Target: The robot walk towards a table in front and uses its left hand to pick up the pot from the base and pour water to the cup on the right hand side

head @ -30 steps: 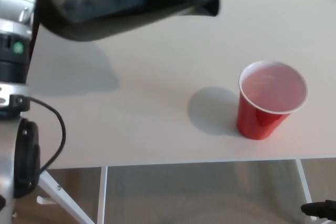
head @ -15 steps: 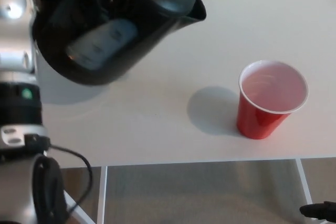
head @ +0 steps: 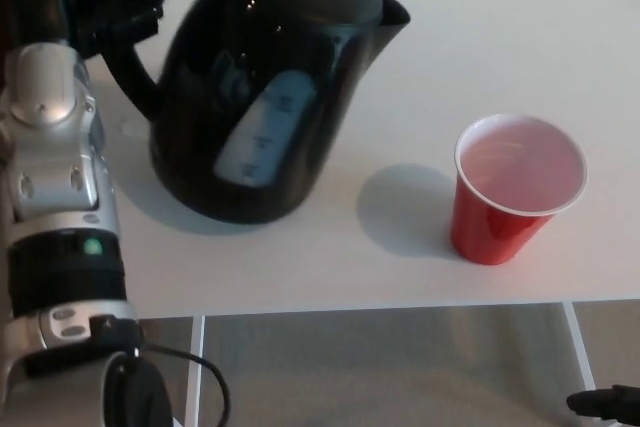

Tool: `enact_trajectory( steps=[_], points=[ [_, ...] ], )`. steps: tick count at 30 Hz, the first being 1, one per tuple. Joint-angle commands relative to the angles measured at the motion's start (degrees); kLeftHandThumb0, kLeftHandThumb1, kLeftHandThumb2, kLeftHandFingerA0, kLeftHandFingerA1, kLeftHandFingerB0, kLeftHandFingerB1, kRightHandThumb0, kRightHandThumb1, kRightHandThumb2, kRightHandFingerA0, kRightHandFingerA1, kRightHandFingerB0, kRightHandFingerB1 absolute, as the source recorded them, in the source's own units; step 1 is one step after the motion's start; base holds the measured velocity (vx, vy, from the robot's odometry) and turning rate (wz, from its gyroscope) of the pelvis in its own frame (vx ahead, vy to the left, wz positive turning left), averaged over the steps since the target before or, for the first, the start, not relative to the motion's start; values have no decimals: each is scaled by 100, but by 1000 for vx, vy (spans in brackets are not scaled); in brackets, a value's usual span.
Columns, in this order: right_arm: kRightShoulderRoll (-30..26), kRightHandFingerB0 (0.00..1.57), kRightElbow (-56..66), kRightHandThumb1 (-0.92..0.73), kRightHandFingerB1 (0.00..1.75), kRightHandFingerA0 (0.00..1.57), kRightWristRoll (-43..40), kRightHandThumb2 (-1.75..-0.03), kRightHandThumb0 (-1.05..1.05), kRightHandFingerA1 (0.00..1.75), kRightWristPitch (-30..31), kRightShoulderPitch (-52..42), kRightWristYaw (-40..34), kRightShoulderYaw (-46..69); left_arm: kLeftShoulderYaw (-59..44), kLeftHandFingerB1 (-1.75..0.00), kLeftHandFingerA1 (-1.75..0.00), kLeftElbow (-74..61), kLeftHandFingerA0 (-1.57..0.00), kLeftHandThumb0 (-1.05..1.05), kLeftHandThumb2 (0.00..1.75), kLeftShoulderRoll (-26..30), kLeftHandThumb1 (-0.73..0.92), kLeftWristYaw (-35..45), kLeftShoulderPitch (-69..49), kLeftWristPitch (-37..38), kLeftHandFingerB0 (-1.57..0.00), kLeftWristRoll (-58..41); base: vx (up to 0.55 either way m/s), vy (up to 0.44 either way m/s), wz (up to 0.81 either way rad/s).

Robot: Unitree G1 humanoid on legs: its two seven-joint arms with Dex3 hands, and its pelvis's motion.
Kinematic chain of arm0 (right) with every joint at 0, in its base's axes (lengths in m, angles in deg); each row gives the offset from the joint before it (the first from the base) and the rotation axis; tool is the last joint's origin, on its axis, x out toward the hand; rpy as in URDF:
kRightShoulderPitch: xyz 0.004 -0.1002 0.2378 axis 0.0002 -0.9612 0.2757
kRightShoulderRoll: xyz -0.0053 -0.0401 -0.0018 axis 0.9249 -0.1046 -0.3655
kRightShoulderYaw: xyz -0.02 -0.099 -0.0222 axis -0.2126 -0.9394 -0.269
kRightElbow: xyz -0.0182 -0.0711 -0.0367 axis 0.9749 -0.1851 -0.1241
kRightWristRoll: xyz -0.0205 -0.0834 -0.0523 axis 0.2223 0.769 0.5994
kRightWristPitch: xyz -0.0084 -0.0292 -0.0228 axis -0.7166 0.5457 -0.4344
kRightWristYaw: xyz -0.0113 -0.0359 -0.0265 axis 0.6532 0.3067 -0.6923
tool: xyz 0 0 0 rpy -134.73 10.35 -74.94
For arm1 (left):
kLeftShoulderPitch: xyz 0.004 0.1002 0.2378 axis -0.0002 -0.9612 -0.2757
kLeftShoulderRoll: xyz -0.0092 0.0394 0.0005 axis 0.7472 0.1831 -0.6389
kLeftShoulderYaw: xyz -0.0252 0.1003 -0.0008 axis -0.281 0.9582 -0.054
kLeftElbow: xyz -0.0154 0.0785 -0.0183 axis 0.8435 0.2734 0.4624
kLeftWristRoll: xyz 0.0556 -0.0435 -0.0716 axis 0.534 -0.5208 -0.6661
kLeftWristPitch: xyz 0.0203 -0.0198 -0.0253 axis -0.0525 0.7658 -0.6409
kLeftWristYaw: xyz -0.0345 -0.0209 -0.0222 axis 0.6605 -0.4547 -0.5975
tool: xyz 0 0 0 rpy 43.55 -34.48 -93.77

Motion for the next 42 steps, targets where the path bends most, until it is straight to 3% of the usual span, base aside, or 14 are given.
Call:
enact_trajectory(
  steps=[1,3,4,5,6,7,8,9,12,30,37,38,41,42],
  points=[
    [-100,58,103,-60,45,70,44,-58,-33,52,140,-36,-25,-8,84,-103,-144,-399,-99,-15,73,-28,79,117,-62,-680,-80,-888,0,0,0],
    [-96,58,114,-60,45,69,19,-58,-33,52,157,-4,-16,4,158,-95,-144,-483,-98,-14,67,-6,82,90,-86,-755,-77,-936,0,0,0],
    [-100,58,103,-60,46,69,27,-57,-34,53,144,5,-13,-5,266,-48,-103,-522,-101,-23,63,30,78,50,-140,-736,-65,-846,0,0,0],
    [-105,58,87,-60,46,69,39,-57,-34,53,125,12,-10,-17,386,-48,-103,-556,-101,-23,63,69,78,7,-201,-697,-65,-722,0,0,0],
    [-106,58,83,-59,46,70,26,-57,-33,54,93,-10,-2,-11,472,-38,-59,-600,-88,-30,62,109,72,55,-268,-738,-50,-737,0,0,0],
    [-106,58,82,-59,46,70,19,-57,-33,54,81,-19,1,-8,515,-38,-59,-622,-88,-30,62,132,72,70,-298,-765,-50,-770,0,0,0],
    [-100,58,124,-60,46,70,-10,-58,-32,53,104,-10,17,9,683,-35,-39,-638,-19,-53,71,361,50,651,-345,-836,-11,-946,0,0,0],
    [-105,58,138,-60,46,71,-9,-58,-33,53,106,-12,23,7,775,-26,-37,-669,-5,-62,76,457,42,778,-364,-888,-4,-976,0,0,0],
    [-115,57,170,-59,45,68,2,-57,-34,52,129,-7,25,-2,1136,-20,-18,-726,0,-63,80,838,42,1065,-388,-978,-4,-909,0,0,0],
    [-169,57,186,-60,45,69,58,-58,-35,52,217,109,18,-41,2320,-8,-8,-705,0,-71,82,2031,40,1722,-540,-1138,0,-892,0,0,0],
    [-153,58,190,-60,45,69,29,-58,-34,52,230,154,14,-22,3107,-16,-30,-695,-4,-66,79,2508,42,1540,-597,-965,-6,-245,0,0,0],
    [-155,58,196,-60,45,69,32,-58,-34,51,234,152,13,-24,3183,-23,-30,-689,-11,-66,56,2537,50,1484,-604,-956,-5,-188,0,0,0],
    [-148,57,260,-60,45,69,31,-58,-34,52,239,115,19,-32,3547,-22,-31,-707,-15,-62,56,2653,49,1371,-630,-1082,-6,129,0,0,0],
    [-134,57,290,-60,45,70,24,-58,-33,51,307,132,15,-28,3746,-20,-41,-768,-12,-65,73,2753,42,1497,-631,-1204,-4,254,0,0,0]
  ],
)
